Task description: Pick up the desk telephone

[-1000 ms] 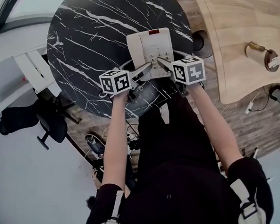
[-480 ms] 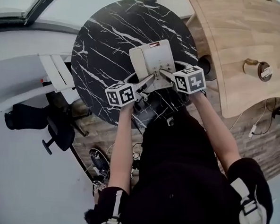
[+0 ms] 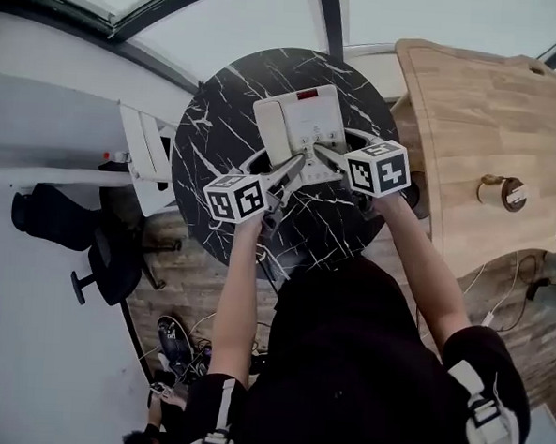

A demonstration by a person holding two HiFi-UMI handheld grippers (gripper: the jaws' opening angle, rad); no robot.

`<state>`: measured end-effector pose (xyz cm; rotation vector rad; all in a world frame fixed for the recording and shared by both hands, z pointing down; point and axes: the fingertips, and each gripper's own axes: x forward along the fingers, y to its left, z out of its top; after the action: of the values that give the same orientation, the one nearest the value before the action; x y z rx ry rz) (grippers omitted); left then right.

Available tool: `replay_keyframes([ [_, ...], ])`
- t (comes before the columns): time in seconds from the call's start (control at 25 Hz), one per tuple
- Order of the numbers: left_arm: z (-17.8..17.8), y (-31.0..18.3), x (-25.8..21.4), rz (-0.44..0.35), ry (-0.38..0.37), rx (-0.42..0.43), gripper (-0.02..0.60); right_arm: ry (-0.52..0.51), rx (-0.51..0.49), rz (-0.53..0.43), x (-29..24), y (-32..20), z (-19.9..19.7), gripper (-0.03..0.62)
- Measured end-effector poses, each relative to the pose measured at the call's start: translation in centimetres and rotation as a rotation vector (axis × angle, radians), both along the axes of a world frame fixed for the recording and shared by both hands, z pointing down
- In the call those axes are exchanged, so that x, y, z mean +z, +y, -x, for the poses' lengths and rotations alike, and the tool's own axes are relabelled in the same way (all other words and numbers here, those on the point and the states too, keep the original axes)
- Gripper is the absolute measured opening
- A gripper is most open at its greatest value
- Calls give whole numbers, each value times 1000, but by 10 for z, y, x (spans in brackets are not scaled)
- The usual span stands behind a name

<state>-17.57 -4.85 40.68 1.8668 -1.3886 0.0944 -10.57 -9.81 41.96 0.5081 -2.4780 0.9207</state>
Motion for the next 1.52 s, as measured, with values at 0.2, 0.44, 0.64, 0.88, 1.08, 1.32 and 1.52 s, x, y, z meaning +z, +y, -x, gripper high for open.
replay_keyframes([
  [0.2, 21, -15, -51, -108, -53, -53, 377, -65, -40, -99, -53, -19, 24, 311],
  [0.44, 42, -26, -109, -223, -103, -101, 376, -130, -72, -204, -113, -34, 48, 311],
  [0.64, 47, -29, -147, -301, -112, -133, 376, -184, -86, -284, -158, -39, 55, 311],
  [0.88, 48, -27, -181, -362, -153, -150, 376, -250, -91, -319, -194, -39, 59, 311],
  [1.08, 49, -26, -196, -385, -159, -163, 376, -268, -92, -339, -208, -38, 59, 311],
  [1.32, 45, -22, -203, -400, -152, -174, 376, -272, -100, -364, -218, -35, 56, 311],
  [1.52, 44, -19, -208, -404, -179, -174, 377, -290, -102, -359, -221, -32, 55, 311],
])
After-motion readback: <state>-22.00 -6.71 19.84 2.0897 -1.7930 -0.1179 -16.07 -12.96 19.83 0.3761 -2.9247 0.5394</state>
